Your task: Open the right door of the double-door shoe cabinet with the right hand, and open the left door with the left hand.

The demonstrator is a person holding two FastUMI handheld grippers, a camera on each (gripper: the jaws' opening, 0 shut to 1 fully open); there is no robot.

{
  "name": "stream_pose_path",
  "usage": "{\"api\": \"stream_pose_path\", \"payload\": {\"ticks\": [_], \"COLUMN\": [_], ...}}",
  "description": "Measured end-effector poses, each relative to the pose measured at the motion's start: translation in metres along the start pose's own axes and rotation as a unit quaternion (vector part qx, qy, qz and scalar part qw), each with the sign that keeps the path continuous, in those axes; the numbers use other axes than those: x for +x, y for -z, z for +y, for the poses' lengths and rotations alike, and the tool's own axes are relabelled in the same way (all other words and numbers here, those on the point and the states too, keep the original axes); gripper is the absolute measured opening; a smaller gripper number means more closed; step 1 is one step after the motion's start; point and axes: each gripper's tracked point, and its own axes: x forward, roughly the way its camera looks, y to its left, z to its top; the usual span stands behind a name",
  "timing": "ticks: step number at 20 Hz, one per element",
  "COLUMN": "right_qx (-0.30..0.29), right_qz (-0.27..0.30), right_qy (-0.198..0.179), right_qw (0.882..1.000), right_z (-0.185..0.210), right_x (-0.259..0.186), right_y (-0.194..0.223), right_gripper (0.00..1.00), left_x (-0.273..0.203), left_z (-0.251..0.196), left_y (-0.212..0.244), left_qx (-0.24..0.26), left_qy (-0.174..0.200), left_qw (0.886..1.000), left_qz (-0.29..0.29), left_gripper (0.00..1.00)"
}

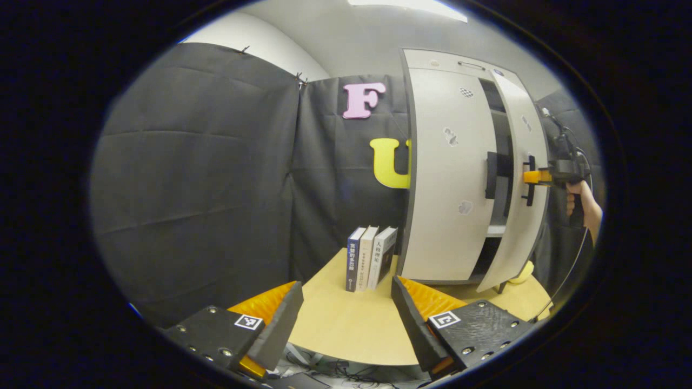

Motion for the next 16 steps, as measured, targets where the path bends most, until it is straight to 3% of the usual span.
{"api": "stream_pose_path", "payload": {"ticks": [16], "right_qx": [0.006], "right_qz": [-0.003], "right_qy": [0.012], "right_qw": [1.000], "right_z": [-0.040], "right_x": [-0.065], "right_y": [0.006], "right_gripper": [0.07], "left_x": [0.011], "left_z": [-0.066], "left_y": [0.001], "left_qx": [0.008], "left_qy": [0.071], "left_qw": [0.997], "left_qz": [0.002], "left_gripper": [0.95]}}
